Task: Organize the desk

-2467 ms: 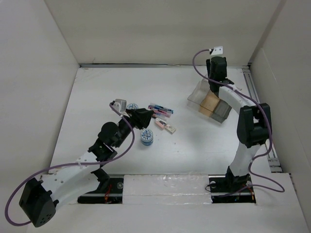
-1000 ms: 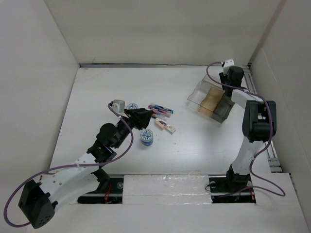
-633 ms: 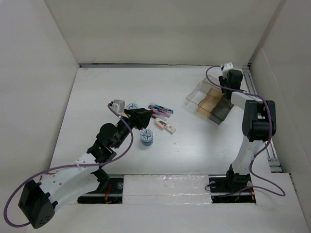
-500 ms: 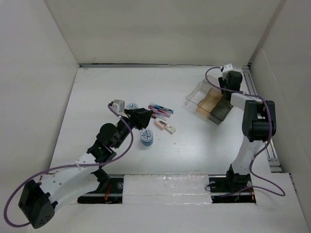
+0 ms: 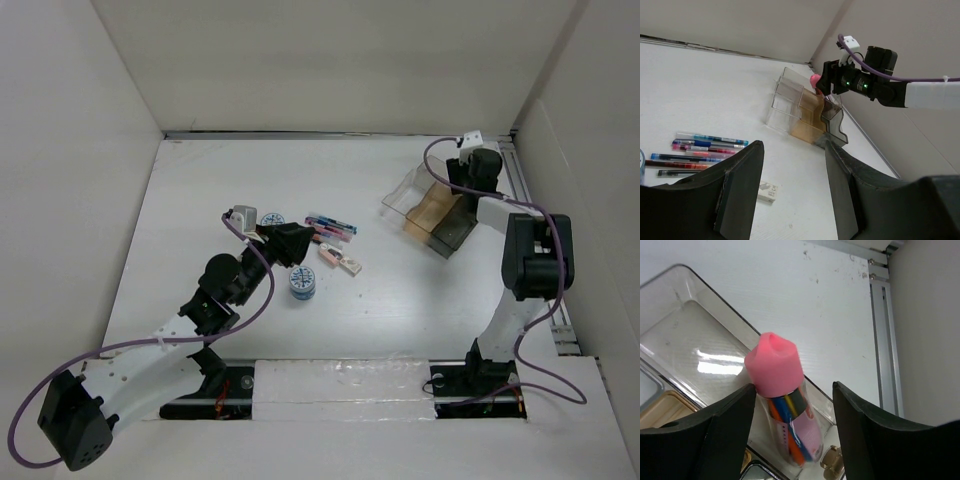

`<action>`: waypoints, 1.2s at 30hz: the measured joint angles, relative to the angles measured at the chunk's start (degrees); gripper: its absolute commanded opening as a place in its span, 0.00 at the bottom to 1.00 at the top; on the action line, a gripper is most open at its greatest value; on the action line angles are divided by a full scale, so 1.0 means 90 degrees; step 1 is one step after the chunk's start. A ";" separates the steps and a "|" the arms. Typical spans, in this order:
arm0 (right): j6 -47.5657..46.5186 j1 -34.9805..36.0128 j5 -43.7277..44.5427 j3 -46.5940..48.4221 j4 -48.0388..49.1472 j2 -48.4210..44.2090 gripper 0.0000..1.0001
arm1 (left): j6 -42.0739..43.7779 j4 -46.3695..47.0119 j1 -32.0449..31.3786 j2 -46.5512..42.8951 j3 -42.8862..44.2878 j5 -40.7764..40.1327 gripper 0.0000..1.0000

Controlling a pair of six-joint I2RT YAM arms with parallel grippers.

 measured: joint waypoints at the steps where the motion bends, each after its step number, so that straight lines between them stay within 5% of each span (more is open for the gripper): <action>1: 0.0002 0.0000 -0.0007 0.0000 0.0000 -0.0005 0.68 | 0.0000 0.0000 0.0000 0.0002 0.0000 -0.0002 0.49; 6: 0.0172 0.0141 0.0046 0.0002 0.0170 -0.0299 0.58 | 0.0000 -0.0002 0.0000 0.0005 0.0000 -0.0007 0.49; 8: 0.0262 0.0240 0.0121 0.0007 0.0243 -0.0374 0.45 | 0.0000 -0.0002 0.0000 0.0007 0.0000 -0.0010 0.48; 9: 0.0318 0.0284 0.0163 0.0019 0.0279 -0.0391 0.25 | 0.0000 -0.0002 0.0000 0.0007 0.0000 -0.0010 0.49; 12: 0.0495 0.0437 0.0410 0.0136 0.0206 -0.0398 0.01 | 0.0000 -0.0002 0.0000 0.0010 0.0000 -0.0010 0.49; 21: 0.1683 0.1656 0.0610 0.1501 -0.1056 -0.0466 0.00 | -0.0083 -0.0226 -0.0002 0.0107 0.0002 -0.0386 0.49; 29: 0.2997 0.3563 -0.0685 0.0855 -0.1263 -0.0865 0.00 | -0.1141 -0.1586 -0.0007 0.0211 0.0211 -0.2492 0.51; 32: 0.3213 0.4238 -0.0641 0.0036 -0.1328 -0.1207 0.26 | -0.1433 -0.1945 -0.0007 -0.0129 0.0209 -0.2992 0.55; 33: 0.3242 0.4493 -0.0614 -0.0248 -0.1409 -0.1382 0.47 | -0.1462 -0.1962 -0.0007 -0.0323 0.0175 -0.3082 0.57; 36: 0.3291 0.5187 -0.0593 -0.0969 -0.1537 -0.2004 0.75 | -0.1498 -0.1625 -0.0007 -0.1166 -0.0153 -0.3237 0.63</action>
